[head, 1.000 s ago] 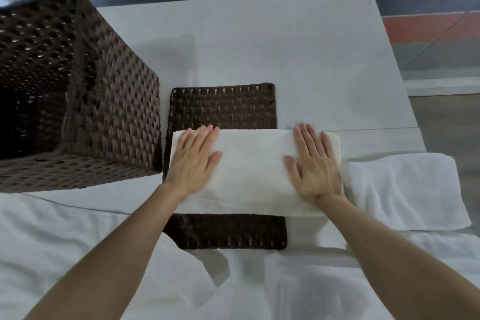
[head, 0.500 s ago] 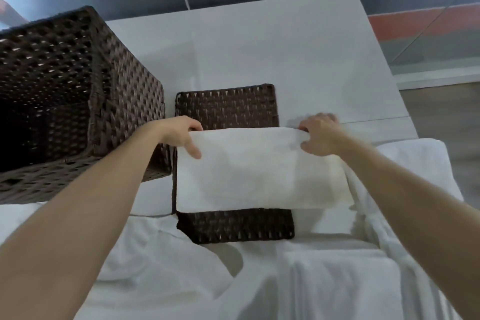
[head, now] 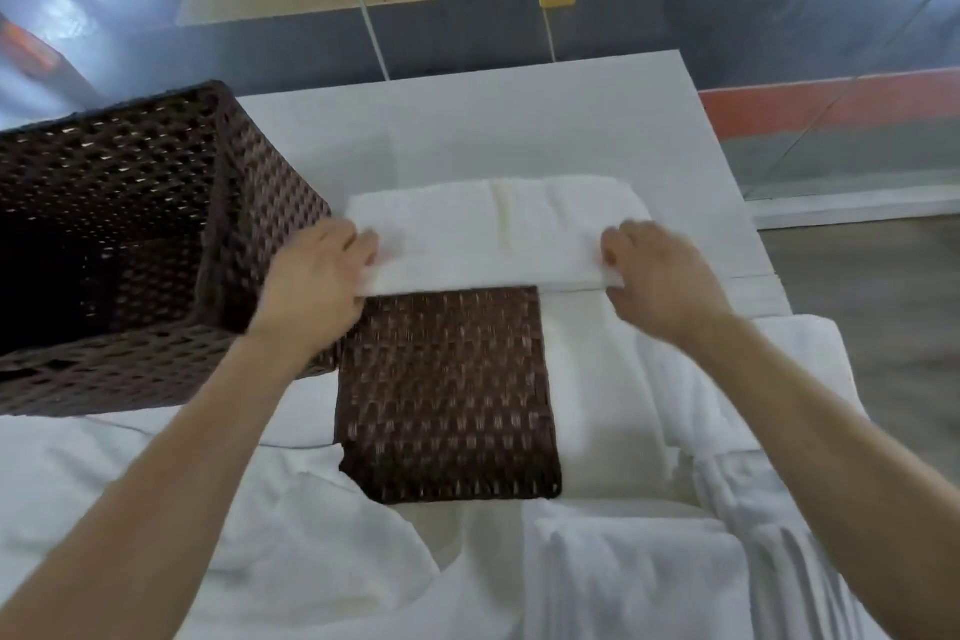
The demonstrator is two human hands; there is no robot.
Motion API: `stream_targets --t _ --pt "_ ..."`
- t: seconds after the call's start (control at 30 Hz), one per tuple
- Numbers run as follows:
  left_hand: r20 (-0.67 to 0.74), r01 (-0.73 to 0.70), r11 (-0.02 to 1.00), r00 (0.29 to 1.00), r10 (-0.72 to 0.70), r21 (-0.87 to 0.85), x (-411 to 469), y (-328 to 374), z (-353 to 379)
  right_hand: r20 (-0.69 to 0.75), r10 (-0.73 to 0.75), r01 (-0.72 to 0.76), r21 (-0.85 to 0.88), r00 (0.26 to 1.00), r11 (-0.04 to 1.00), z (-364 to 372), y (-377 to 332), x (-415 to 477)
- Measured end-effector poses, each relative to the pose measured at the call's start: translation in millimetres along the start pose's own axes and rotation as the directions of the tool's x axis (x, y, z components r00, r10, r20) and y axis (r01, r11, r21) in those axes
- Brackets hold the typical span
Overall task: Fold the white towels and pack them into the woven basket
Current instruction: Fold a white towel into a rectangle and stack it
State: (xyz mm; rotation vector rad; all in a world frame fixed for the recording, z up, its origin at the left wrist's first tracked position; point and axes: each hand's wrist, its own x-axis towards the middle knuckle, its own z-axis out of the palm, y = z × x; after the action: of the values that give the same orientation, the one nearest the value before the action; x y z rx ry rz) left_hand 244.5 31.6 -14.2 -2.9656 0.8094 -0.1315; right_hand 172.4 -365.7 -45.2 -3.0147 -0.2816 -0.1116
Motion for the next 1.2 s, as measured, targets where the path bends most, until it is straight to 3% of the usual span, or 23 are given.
stream_targets --t 0.03,0.1,0.13,0.2,0.27,0.33,0.37,0.43,0.53,0.63,0.73,0.8,0.93,1.03,1.2 --pt "0.125 0.029 0.999 0.992 -0.031 0.015 -13.0 8.4 21.3 0.133 -0.026 0.033 -0.057 0.991 0.998 21.5 -5.2 -12.1" --pt "0.413 0.045 0.998 0.909 -0.057 0.039 -42.7 22.7 60.6 0.478 -0.044 0.122 -0.135 0.877 0.983 55.5 -16.4 -36.4" --pt "0.489 0.039 0.998 0.870 -0.056 0.044 -55.3 26.6 75.0 0.553 -0.025 0.126 -0.145 0.833 0.981 65.5 -19.7 -45.0" --pt "0.465 0.106 0.994 0.881 -0.086 -0.017 -68.6 33.7 92.9 0.469 0.011 0.030 -0.080 0.883 0.996 74.0 -25.2 -47.9" --pt "0.271 0.155 0.984 0.954 -0.128 -0.082 -59.8 46.6 99.8 0.218 0.040 -0.048 0.032 0.975 0.998 78.6 -33.7 -32.8" --pt "0.108 0.115 0.985 0.989 -0.101 -0.129 -34.3 67.2 105.2 0.016 0.058 -0.059 0.113 0.998 0.992 87.5 -45.5 -5.0" --pt "0.096 0.090 0.985 0.992 -0.076 -0.149 -19.0 75.9 111.5 0.000 0.058 -0.058 0.118 0.998 0.991 92.5 -50.4 10.4" --pt "0.184 0.083 0.984 0.981 -0.053 -0.159 6.0 81.5 129.9 0.098 0.067 -0.073 0.063 0.993 0.995 110.4 -48.3 32.5" --pt "0.306 0.215 0.967 0.937 -0.166 -0.133 13.6 62.2 160.7 0.184 0.156 -0.159 0.005 0.970 0.987 138.4 -23.0 33.5" --pt "0.270 0.365 0.921 0.908 -0.320 -0.137 8.1 30.5 174.1 0.120 0.167 -0.168 -0.005 0.979 0.986 146.7 -13.7 23.0" --pt "0.301 0.548 0.811 0.824 -0.480 -0.206 21.9 6.4 165.2 0.101 0.170 -0.171 -0.003 0.980 0.985 146.4 -17.4 23.8" --pt "0.395 0.655 0.711 0.742 -0.541 -0.257 35.6 -0.6 151.9 0.100 0.178 -0.179 -0.007 0.979 0.984 146.6 -17.1 23.8" --pt "0.643 0.779 0.571 0.580 -0.501 -0.258 63.0 -16.4 136.6 0.112 0.182 -0.184 0.012 0.977 0.983 147.8 -15.3 24.0" --pt "0.693 0.821 0.513 0.522 -0.498 -0.249 74.7 -27.4 131.4 0.103 0.182 -0.184 0.012 0.978 0.983 150.7 -14.9 23.6" --pt "0.780 0.926 0.182 0.376 -0.501 -0.330 55.9 -40.6 146.3 0.089 0.176 -0.177 0.005 0.980 0.984 153.4 -15.0 23.6"
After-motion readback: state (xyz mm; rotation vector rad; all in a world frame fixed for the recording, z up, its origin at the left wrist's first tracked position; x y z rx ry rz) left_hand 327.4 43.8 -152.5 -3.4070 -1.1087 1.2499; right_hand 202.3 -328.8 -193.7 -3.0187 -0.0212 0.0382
